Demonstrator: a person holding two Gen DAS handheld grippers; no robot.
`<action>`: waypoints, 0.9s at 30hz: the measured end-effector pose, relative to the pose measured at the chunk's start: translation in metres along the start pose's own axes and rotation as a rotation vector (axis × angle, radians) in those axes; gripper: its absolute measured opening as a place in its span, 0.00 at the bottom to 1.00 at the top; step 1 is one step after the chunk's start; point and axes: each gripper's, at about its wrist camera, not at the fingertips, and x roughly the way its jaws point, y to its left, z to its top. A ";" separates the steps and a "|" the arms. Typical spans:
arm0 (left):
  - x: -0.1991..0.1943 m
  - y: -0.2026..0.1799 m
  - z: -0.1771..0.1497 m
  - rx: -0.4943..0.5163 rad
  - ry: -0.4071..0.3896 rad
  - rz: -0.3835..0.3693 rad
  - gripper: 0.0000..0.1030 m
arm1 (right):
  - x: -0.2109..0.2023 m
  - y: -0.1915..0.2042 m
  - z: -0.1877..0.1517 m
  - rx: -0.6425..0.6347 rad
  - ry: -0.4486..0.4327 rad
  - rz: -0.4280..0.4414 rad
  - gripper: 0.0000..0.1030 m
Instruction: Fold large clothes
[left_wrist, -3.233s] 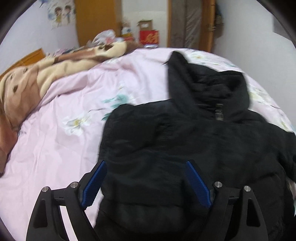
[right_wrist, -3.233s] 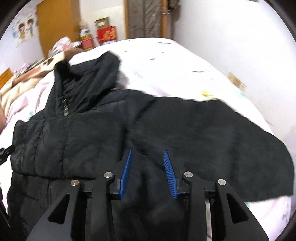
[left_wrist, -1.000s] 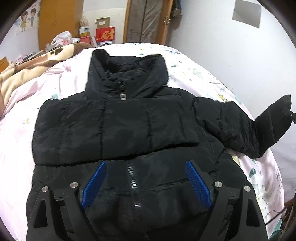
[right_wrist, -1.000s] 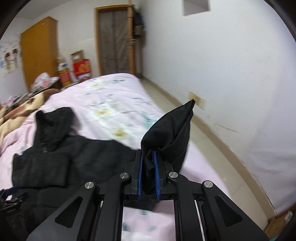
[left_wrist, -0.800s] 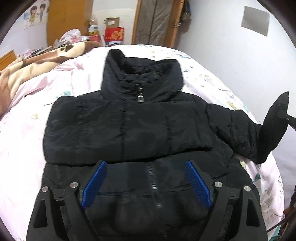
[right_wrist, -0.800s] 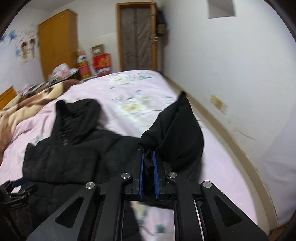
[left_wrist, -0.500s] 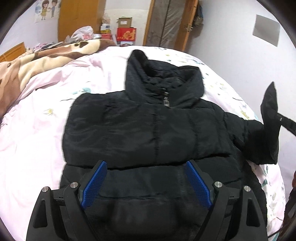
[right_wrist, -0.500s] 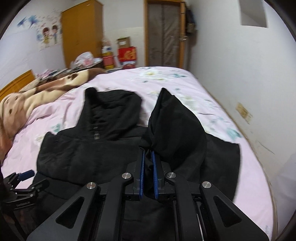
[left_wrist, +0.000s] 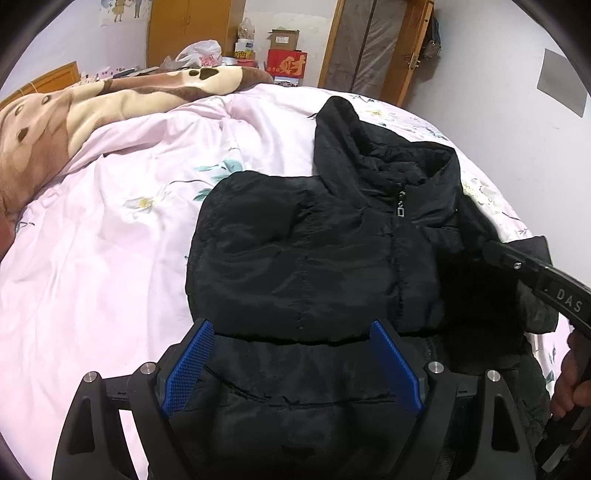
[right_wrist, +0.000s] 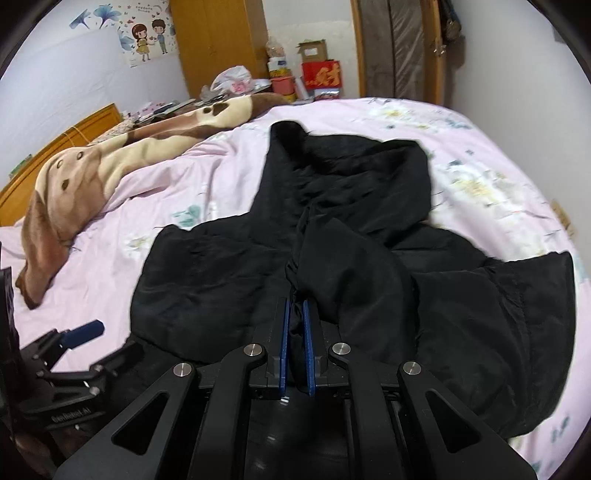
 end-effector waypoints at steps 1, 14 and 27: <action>0.001 0.001 0.000 -0.004 0.004 -0.005 0.84 | 0.005 0.001 0.000 0.012 0.016 0.014 0.07; 0.030 -0.048 0.024 0.003 0.044 -0.196 0.84 | -0.017 -0.036 0.010 0.120 -0.031 0.103 0.61; 0.087 -0.107 0.034 0.005 0.141 -0.239 0.77 | -0.050 -0.113 0.008 0.157 -0.070 -0.065 0.61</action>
